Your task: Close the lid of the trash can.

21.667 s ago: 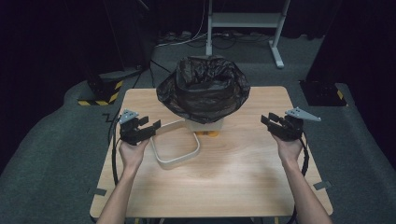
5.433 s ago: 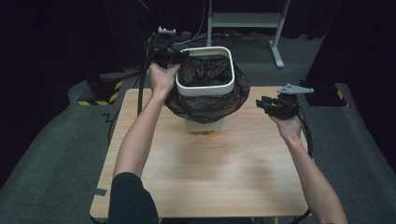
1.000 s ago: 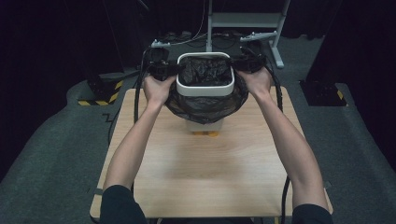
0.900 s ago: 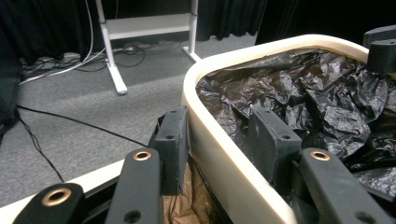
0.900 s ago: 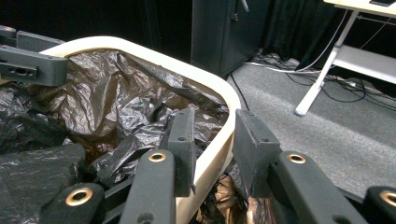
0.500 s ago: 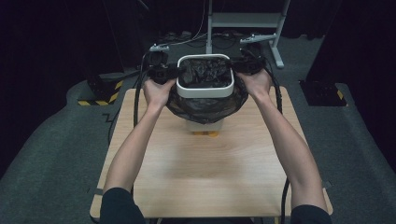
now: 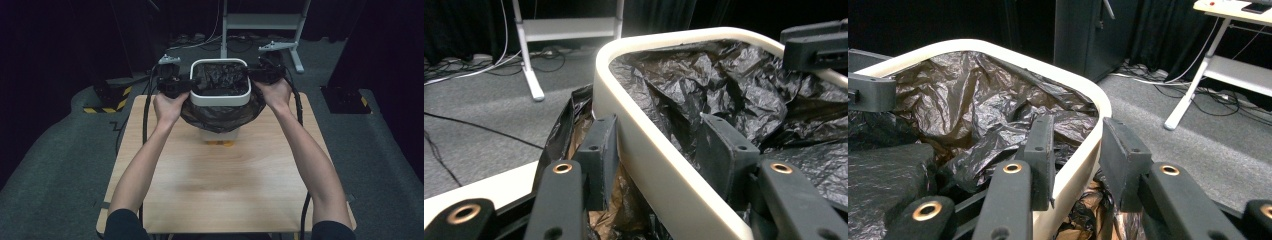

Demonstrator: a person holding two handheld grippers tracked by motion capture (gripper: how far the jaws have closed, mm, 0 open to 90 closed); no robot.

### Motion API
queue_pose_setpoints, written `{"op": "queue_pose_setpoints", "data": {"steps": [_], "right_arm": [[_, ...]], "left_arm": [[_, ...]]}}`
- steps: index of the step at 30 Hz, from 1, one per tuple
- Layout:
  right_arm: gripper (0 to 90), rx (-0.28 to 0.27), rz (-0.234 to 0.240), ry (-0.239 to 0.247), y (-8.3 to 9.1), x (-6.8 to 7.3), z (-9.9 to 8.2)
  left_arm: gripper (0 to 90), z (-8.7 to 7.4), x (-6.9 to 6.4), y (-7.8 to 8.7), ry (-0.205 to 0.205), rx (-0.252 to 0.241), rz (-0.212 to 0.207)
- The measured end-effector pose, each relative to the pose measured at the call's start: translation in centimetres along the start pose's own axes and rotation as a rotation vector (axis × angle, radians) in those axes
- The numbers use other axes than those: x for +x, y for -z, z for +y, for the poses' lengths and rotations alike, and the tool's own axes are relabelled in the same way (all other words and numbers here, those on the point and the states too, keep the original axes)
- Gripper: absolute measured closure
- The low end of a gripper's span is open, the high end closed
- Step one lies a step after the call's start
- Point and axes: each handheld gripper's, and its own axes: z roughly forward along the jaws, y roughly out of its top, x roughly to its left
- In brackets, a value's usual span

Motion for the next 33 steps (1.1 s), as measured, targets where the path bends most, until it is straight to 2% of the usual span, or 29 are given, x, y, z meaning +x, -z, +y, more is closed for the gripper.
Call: {"op": "queue_pose_setpoints", "data": {"steps": [1,4,9,12,13,15,18,20,21,22,23,25,27,28,30,32,33], "right_arm": [[66.7,0.006,-0.006,0.004,-0.1,0.1,0.2],[66.9,0.009,-0.018,0.023,-0.3,0.3,0.5],[66.7,0.015,-0.039,0.005,-1.7,-0.1,1.8],[69.5,0.032,-0.054,0.004,-2.4,-0.4,2.4],[70.7,0.048,-0.064,0.009,-2.8,-0.6,2.4],[73.1,0.053,-0.049,0.004,-3.1,-0.7,2.1],[73.6,0.079,-0.071,0.034,-3.7,-0.3,2.0],[70.1,0.031,-0.044,0.019,-3.2,-0.1,2.2],[70.1,0.031,-0.044,0.019,-3.2,-0.1,2.2],[68.4,0.009,-0.04,0.016,-2.7,0.1,2.3],[68.0,-0.009,-0.041,0.029,-2.3,0.3,2.5],[67.5,-0.027,-0.002,0.04,-1.6,0.8,2.7],[66.4,-0.01,0.029,0.069,-1.3,1.5,2.7],[65.4,0.024,0.054,0.08,-1.5,1.8,2.7],[64.6,0.089,0.06,0.089,-2.1,1.9,2.7],[64.2,0.11,0.066,0.081,-2.4,1.8,2.7],[64.5,0.142,0.08,0.032,-3.0,1.1,3.0]], "left_arm": [[51.3,0.0,0.1,0.0,0.012,0.0,-0.001],[51.6,-0.1,0.3,0.1,0.007,0.007,0.008],[51.5,-0.1,0.2,0.2,-0.002,0.01,0.014],[51.5,-0.2,0.3,0.2,0.009,0.01,0.008],[51.5,-0.3,0.3,0.2,0.011,0.005,0.002],[50.8,-0.3,0.3,0.2,0.021,0.0,-0.009],[51.1,-0.3,0.1,0.1,0.022,-0.005,0.0],[51.0,-0.4,0.3,0.2,0.03,-0.006,-0.002],[51.0,-0.4,0.4,0.2,0.032,-0.005,-0.007],[50.9,-0.5,0.5,0.2,0.034,-0.006,-0.008],[50.8,-0.5,0.5,0.3,0.037,-0.006,-0.012],[50.5,-0.5,0.4,0.2,0.04,-0.008,-0.013],[50.5,-0.5,0.3,0.2,0.042,-0.011,-0.013],[50.5,-0.5,0.4,0.1,0.045,-0.012,-0.013],[50.5,-0.5,0.5,0.1,0.053,-0.011,-0.017],[50.4,-0.5,0.4,0.1,0.05,-0.01,-0.016],[50.4,-0.5,0.4,0.1,0.049,-0.01,-0.016]]}}
